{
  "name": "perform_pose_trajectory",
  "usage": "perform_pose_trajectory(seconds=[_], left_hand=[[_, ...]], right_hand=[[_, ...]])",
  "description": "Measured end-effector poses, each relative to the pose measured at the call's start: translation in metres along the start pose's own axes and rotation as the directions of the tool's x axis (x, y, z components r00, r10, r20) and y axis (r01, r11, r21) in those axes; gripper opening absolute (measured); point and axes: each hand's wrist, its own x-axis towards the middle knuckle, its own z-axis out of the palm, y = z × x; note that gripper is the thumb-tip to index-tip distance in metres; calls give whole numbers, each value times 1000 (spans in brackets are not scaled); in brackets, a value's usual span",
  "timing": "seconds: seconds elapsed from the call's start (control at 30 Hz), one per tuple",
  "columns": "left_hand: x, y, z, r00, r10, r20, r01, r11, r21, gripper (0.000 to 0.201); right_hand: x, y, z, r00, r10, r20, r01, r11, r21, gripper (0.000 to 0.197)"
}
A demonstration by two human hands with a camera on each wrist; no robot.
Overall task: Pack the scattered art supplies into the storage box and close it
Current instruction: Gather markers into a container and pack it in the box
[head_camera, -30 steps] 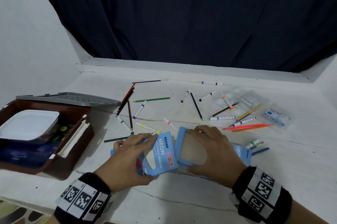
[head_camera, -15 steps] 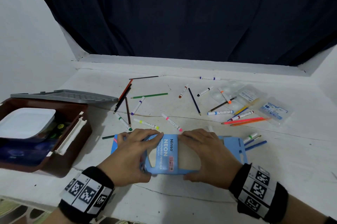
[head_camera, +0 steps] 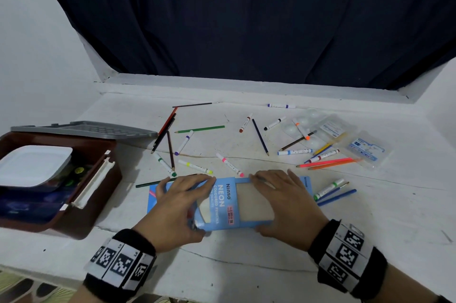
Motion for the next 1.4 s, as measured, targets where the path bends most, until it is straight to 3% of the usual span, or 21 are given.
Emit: perform_pose_trajectory(seconds=[0.2, 0.3, 0.4, 0.47, 0.57, 0.63, 0.77, 0.87, 0.93, 1.1, 1.27, 1.4], left_hand=[[9, 13, 13, 1000, 3, -17, -3, 1000, -21, 105], [18, 17, 17, 995, -66, -73, 60, 995, -78, 106], [28, 24, 21, 973, -166, -162, 135, 973, -186, 104], [37, 27, 26, 954, -232, -192, 171, 943, -285, 106], [52, 37, 34, 949, -261, -176, 170, 895, -412, 109], [62, 47, 41, 960, -248, -128, 178, 897, -404, 110], [79, 62, 61, 973, -211, 92, 230, 908, -349, 103], [91, 70, 65, 941, -133, 311, 179, 976, -122, 69], [98, 73, 62, 910, -101, 402, 93, 995, 38, 59], [115, 65, 40, 931, -27, 365, -53, 977, 207, 61], [120, 43, 33, 886, -28, 462, -80, 974, 211, 68], [110, 28, 31, 864, -79, 497, -81, 953, 291, 92]], right_hand=[[2, -6, 5, 994, -72, -80, 75, 997, 37, 82], [-4, -7, 4, 982, 25, -188, -2, 993, 120, 70], [-12, -10, -1, 919, 162, -360, -98, 977, 191, 44], [-15, -9, -1, 885, 247, -394, -158, 957, 244, 32], [-17, -6, 5, 890, 370, -265, -228, 867, 443, 44], [-16, -4, 8, 900, 407, -155, -269, 800, 536, 56], [-12, 9, 21, 886, 460, -51, -349, 736, 580, 69], [-10, 25, 27, 859, 512, 29, -433, 694, 576, 63], [-8, 36, 26, 851, 516, 93, -475, 682, 556, 63], [6, 56, 23, 869, 465, 168, -483, 727, 487, 71], [25, 51, 17, 900, 387, 202, -435, 833, 343, 63], [39, 47, 17, 913, 312, 262, -379, 887, 265, 61]])
